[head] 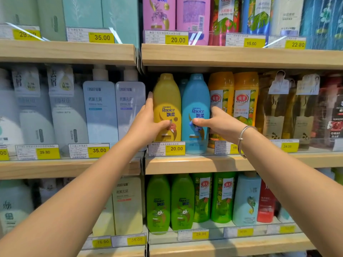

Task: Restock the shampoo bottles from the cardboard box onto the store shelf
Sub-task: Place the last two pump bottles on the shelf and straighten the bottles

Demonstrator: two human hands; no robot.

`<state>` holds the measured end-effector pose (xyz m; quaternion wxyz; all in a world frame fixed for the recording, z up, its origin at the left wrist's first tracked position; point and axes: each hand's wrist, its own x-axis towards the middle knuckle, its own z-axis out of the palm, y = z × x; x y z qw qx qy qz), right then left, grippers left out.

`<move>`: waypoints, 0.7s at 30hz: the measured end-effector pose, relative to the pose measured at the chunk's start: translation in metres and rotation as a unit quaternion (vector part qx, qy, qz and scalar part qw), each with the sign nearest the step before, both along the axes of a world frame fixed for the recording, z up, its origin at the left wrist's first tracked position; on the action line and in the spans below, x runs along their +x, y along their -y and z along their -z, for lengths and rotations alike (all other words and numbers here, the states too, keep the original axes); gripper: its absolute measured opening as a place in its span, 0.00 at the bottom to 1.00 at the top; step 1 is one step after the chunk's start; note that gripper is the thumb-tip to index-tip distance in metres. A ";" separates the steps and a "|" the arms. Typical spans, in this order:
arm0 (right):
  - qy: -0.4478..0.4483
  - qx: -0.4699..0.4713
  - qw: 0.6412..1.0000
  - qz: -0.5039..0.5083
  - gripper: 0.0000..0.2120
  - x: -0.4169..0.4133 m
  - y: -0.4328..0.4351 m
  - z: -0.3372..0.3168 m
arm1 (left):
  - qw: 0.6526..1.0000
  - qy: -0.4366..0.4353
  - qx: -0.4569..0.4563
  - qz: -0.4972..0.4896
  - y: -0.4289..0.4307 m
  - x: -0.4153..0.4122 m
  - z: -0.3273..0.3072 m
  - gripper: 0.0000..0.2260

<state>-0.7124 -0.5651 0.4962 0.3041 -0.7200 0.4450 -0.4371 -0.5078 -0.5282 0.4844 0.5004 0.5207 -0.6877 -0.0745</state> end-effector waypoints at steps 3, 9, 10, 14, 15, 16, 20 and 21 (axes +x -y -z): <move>0.012 0.010 1.000 -0.004 0.20 0.002 -0.001 0.002 | 1.000 0.021 0.001 -0.009 0.002 0.002 0.000 0.44; 0.023 0.014 1.000 0.002 0.20 0.008 -0.002 0.004 | 0.998 0.055 0.018 -0.005 -0.002 0.004 -0.004 0.38; 0.021 0.015 1.000 0.005 0.21 0.009 -0.003 0.004 | 0.998 0.066 0.019 -0.013 -0.002 0.004 -0.003 0.37; 0.025 0.018 0.999 0.017 0.19 0.011 -0.006 0.002 | 0.995 0.093 0.022 -0.033 0.003 0.003 -0.002 0.39; 0.027 0.018 0.999 0.019 0.18 0.011 -0.007 0.002 | 0.995 0.092 0.026 -0.033 0.004 0.003 -0.002 0.39; 0.028 0.015 0.999 0.023 0.17 0.012 -0.009 0.003 | 0.995 0.089 0.027 -0.032 0.004 0.002 0.000 0.39; -0.017 -0.040 0.994 0.097 0.26 0.013 -0.018 0.001 | 0.983 0.156 -0.039 -0.083 -0.002 0.000 0.008 0.38; -0.026 -0.067 0.990 0.121 0.30 0.013 -0.020 0.000 | 0.975 0.183 -0.064 -0.106 -0.004 0.001 0.010 0.36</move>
